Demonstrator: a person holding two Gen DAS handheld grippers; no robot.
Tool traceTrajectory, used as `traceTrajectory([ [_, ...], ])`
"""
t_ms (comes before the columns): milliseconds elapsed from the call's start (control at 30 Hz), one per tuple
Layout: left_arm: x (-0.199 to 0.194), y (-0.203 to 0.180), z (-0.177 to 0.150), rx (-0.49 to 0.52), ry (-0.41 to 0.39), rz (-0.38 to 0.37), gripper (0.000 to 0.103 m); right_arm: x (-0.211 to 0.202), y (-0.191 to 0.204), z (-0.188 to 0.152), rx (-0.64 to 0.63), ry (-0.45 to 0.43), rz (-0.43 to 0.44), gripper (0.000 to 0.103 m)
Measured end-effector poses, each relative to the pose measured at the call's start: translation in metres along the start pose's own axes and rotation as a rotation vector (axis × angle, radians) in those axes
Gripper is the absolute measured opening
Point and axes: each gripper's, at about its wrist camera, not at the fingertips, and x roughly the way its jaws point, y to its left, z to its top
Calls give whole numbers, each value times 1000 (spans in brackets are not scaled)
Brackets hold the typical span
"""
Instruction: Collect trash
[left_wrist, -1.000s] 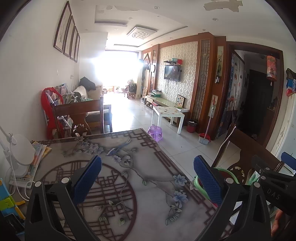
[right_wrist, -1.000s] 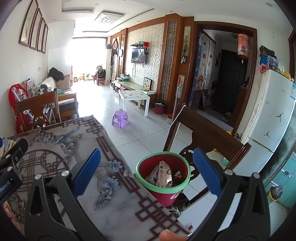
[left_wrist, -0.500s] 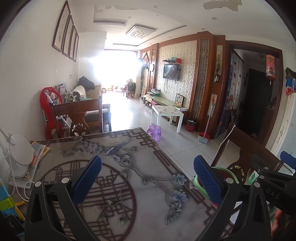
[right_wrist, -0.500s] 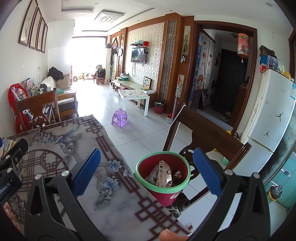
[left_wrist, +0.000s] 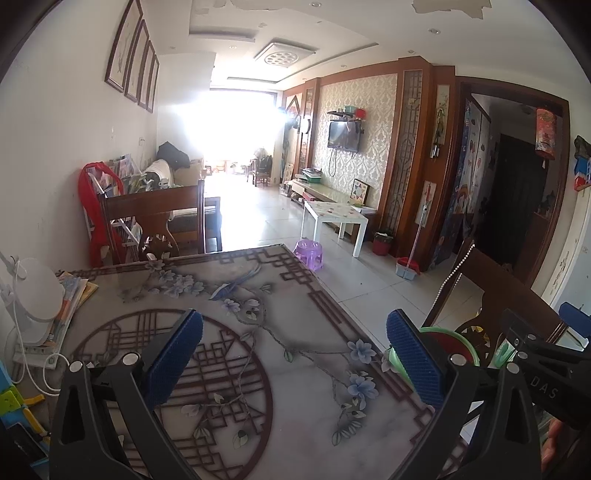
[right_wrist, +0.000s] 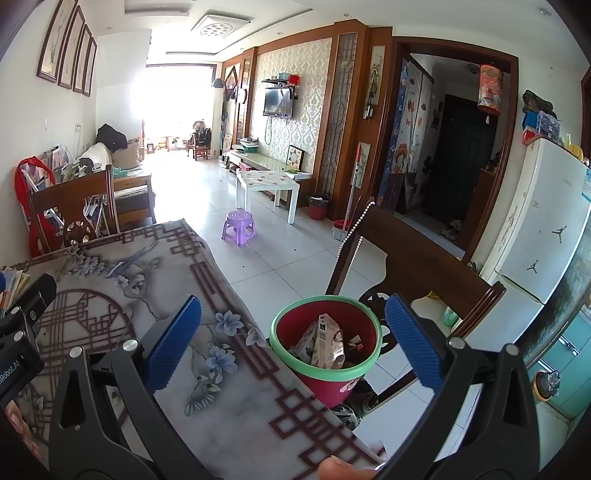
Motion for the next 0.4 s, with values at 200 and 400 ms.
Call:
traceTrajectory([
  [200,23,22,-12,-35,60,34,95,15,11,-2,-18,29,16,98],
  [400,73,101,-88,-102,281,272,95,77,52,-39,-96,182,178,98],
])
